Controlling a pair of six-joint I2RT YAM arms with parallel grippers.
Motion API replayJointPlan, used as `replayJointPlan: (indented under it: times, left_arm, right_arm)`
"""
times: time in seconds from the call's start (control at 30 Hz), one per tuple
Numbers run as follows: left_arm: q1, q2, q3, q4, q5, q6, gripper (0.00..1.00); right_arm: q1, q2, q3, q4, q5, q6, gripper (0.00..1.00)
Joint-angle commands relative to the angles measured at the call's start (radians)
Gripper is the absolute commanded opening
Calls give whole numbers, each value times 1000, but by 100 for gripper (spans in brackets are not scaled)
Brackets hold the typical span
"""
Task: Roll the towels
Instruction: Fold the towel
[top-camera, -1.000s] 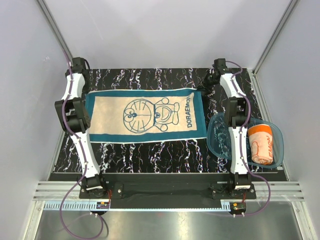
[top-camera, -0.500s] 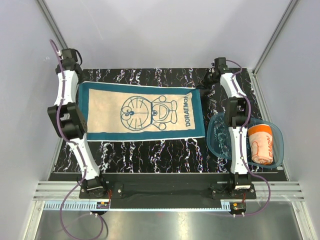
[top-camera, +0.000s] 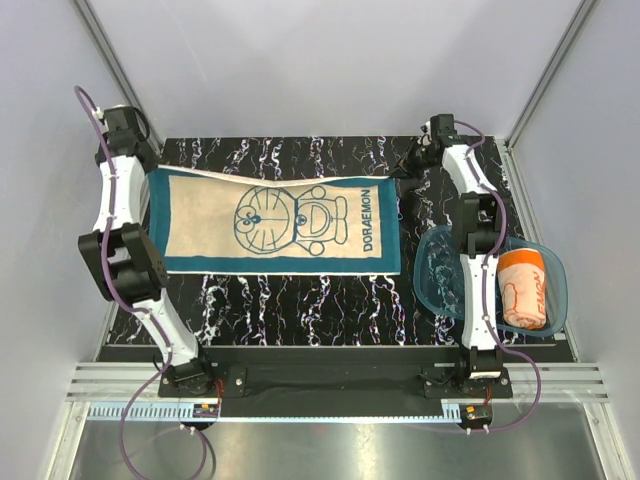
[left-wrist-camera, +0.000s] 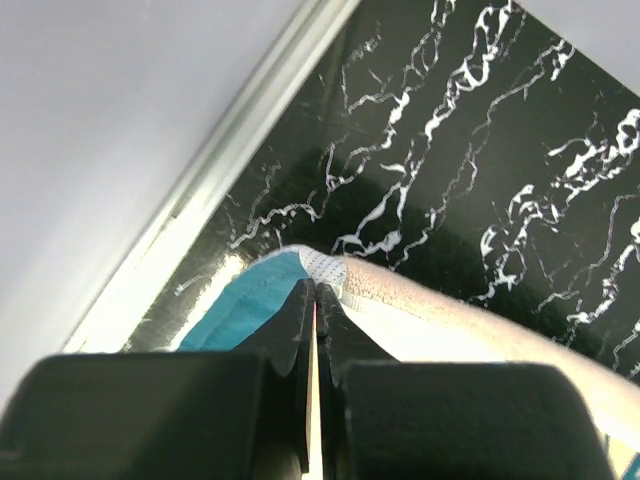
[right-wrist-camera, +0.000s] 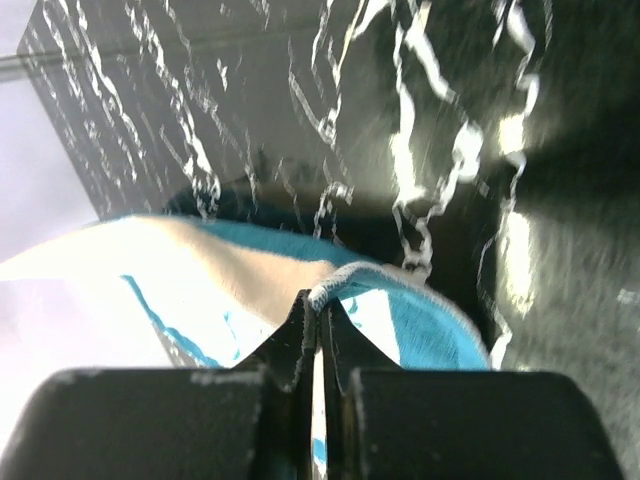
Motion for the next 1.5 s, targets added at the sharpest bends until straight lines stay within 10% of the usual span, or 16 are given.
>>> replayJointPlan:
  times: [0.0, 0.77, 1.47]
  left_arm:
    - [41, -104, -82, 101, 54, -31, 0]
    - [185, -529, -715, 265, 107, -136, 0]
    - [230, -478, -817, 236, 37, -131, 0]
  right_arm:
    - [0, -147, -64, 31, -60, -9, 0]
    - [44, -813, -1085, 238, -37, -70, 0]
    - [87, -853, -1320, 300, 84, -75, 0]
